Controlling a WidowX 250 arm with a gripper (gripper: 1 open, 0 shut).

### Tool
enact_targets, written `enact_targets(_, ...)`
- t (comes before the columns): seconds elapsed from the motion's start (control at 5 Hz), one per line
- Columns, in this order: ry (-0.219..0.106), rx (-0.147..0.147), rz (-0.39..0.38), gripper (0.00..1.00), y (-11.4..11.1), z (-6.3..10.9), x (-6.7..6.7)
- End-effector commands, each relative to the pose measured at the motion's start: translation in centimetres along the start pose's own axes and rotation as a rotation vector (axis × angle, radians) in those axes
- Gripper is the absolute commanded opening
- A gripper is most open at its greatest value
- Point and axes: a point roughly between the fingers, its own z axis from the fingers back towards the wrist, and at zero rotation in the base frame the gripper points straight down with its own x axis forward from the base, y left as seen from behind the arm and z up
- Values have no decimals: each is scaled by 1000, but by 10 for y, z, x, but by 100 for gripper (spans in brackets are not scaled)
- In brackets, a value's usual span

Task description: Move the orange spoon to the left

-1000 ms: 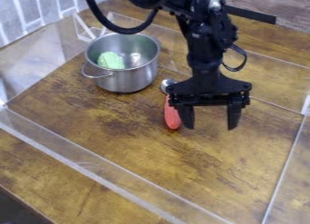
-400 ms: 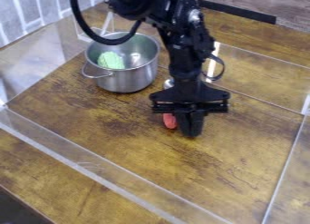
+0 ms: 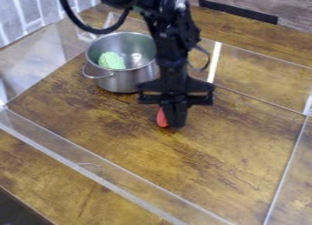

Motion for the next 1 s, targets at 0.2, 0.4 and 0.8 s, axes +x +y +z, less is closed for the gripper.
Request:
enact_targets(0.2, -81, -54, -77, 0, -30, 52, 21)
enact_targets(0.4, -73, -55, -108, 0, -25, 46, 27)
enact_targets(0.8, -73, -34, -68, 100, -24, 34, 32)
